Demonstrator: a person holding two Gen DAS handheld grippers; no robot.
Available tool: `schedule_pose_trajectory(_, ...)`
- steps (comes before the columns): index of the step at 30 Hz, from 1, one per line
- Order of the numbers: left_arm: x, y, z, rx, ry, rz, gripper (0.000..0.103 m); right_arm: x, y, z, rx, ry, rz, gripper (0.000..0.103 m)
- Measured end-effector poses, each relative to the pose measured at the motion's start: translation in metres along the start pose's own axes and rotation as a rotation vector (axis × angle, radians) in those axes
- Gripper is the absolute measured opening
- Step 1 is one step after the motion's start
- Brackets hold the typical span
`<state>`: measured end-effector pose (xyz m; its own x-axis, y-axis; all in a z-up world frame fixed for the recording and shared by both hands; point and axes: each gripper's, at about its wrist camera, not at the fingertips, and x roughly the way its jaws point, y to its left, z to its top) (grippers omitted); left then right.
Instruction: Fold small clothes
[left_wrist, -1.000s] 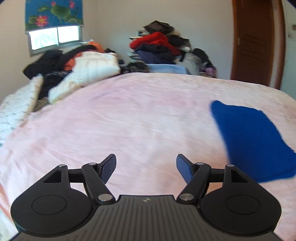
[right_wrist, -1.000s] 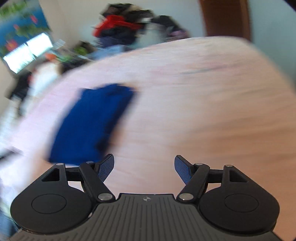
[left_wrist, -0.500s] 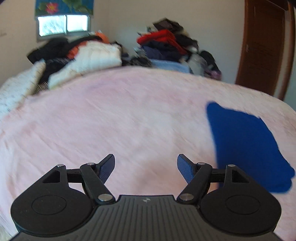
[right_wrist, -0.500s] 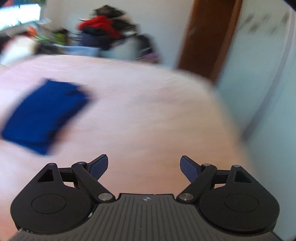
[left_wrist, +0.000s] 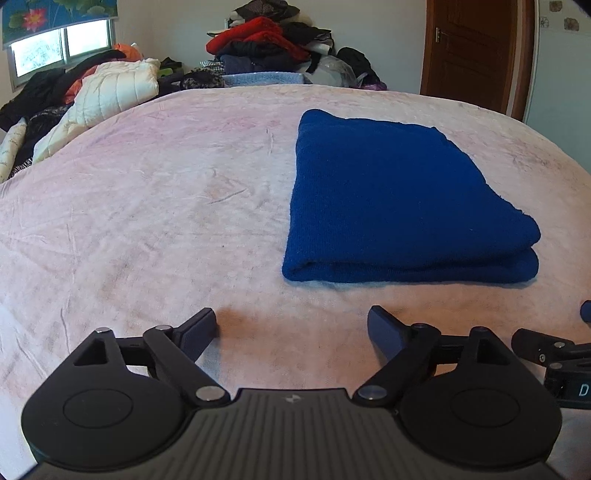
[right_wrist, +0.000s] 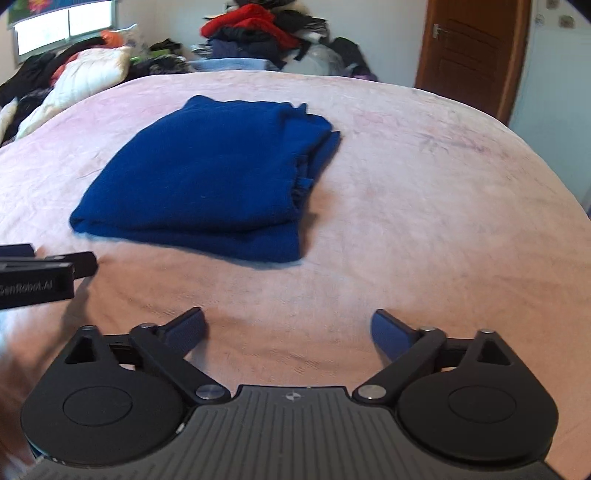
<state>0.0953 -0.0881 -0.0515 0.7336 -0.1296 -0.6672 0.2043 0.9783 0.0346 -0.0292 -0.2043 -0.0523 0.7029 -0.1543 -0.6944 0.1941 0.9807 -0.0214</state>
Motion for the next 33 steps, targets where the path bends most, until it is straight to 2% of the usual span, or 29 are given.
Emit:
schedule_pose_trajectory(2,0.003,0.001,-0.002,-0.011,-0.011,0.016,0.103,0.003,0.000,0.000,0.021,-0.007,-0.016,0.102)
schedule_pose_trajectory(5,0.004,0.001,-0.008,-0.023,-0.052,0.007,0.103,0.006,0.007,0.000,0.011,-0.025,-0.037,0.103)
schedule_pose_trajectory(8,0.005,0.002,-0.010,-0.020,-0.073,-0.001,0.103,0.012,0.006,-0.005,0.026,-0.087,-0.021,0.103)
schedule_pose_trajectory(14,0.007,0.004,-0.009,-0.011,-0.073,-0.024,0.103,0.014,0.005,-0.001,0.027,-0.087,-0.020,0.103)
schedule_pose_trajectory(33,0.008,0.005,-0.009,-0.004,-0.072,-0.033,0.103,0.015,0.007,-0.001,0.030,-0.090,-0.029,0.102)
